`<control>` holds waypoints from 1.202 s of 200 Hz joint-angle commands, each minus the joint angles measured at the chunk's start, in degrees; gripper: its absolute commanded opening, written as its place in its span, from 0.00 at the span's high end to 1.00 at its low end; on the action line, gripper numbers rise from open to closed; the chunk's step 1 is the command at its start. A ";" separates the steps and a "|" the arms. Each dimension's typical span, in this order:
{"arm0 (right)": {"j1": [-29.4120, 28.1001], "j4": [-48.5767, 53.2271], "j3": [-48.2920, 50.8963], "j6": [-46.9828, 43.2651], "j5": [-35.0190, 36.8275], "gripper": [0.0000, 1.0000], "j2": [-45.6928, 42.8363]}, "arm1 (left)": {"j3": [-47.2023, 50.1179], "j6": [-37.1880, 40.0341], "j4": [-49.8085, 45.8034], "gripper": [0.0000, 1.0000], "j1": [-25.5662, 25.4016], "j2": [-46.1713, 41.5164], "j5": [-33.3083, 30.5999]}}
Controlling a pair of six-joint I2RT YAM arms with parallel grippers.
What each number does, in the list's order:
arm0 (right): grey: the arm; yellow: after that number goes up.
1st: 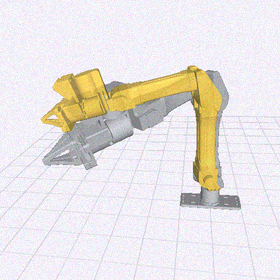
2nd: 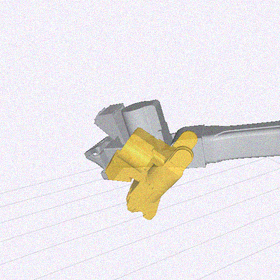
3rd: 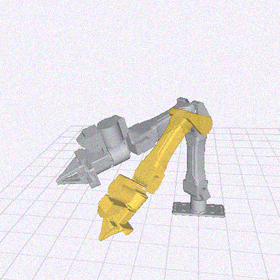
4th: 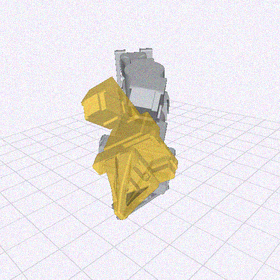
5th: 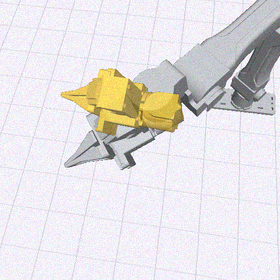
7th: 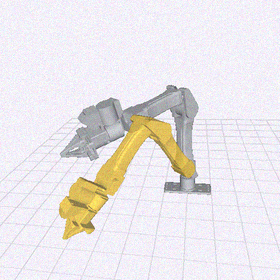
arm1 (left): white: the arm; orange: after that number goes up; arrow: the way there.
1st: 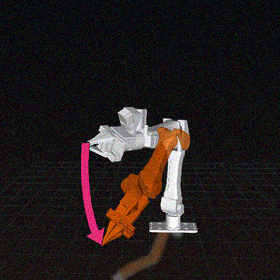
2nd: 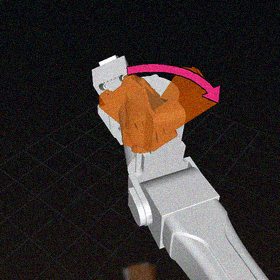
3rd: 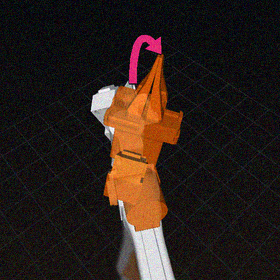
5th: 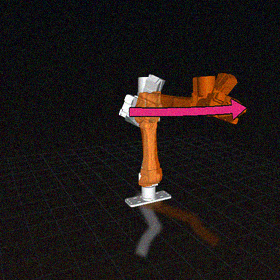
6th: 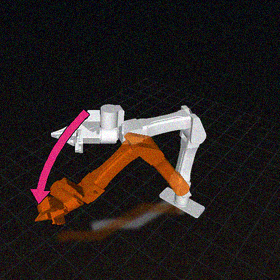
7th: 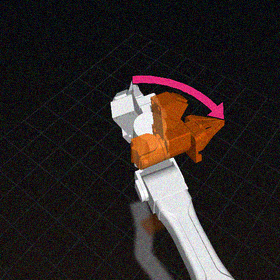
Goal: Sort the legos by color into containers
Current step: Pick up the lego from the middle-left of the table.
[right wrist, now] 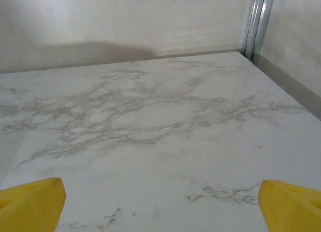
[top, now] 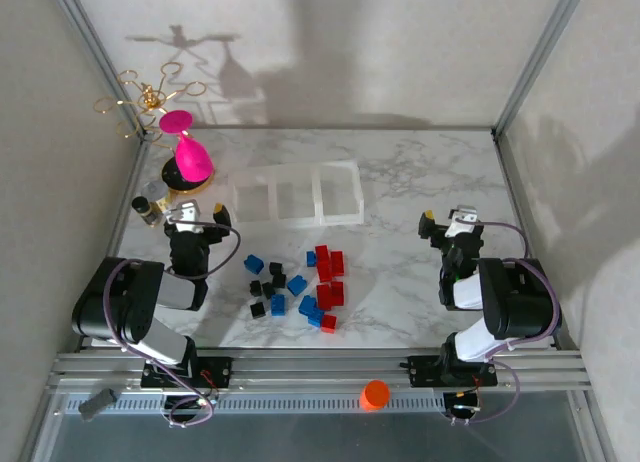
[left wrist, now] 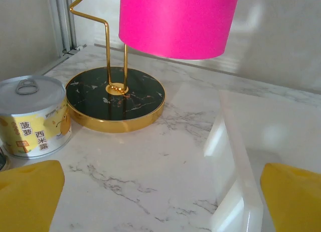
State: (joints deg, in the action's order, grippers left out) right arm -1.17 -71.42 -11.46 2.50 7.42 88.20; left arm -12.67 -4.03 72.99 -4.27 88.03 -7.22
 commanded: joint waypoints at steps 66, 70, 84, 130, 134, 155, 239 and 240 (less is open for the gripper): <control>-0.32 -2.39 -1.02 -0.53 0.01 0.01 0.23 | -0.92 0.78 -0.46 0.00 0.49 -0.05 0.81; -0.30 -2.33 -1.02 -0.57 0.03 0.01 0.21 | -0.95 0.78 -0.46 0.01 0.53 -0.05 0.81; -0.31 -2.32 -1.01 -0.57 0.01 0.01 0.21 | -0.89 0.78 -0.44 0.00 0.46 -0.06 0.76; -0.32 -2.32 -1.02 -0.56 0.00 0.01 0.26 | -0.95 0.78 -0.47 0.01 0.47 -0.05 0.78; -0.32 -2.36 -1.02 -0.57 0.02 0.01 0.23 | -0.91 0.78 -0.48 0.00 0.49 -0.05 0.81; -0.31 -2.32 -1.01 -0.57 0.01 0.01 0.22 | -0.92 0.78 -0.46 0.01 0.46 -0.05 0.80; -0.30 -2.06 -1.13 -0.43 0.13 0.01 -0.22 | -0.76 0.78 -0.08 0.01 0.58 -0.09 0.73; -0.31 -1.84 -1.21 -0.41 0.14 0.01 -0.31 | -0.68 0.78 -0.02 0.01 0.58 -0.12 0.73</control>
State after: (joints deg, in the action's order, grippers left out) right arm -1.17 -71.42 -11.46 2.52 7.42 88.20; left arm -12.67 -4.03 72.99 -4.27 88.03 -7.22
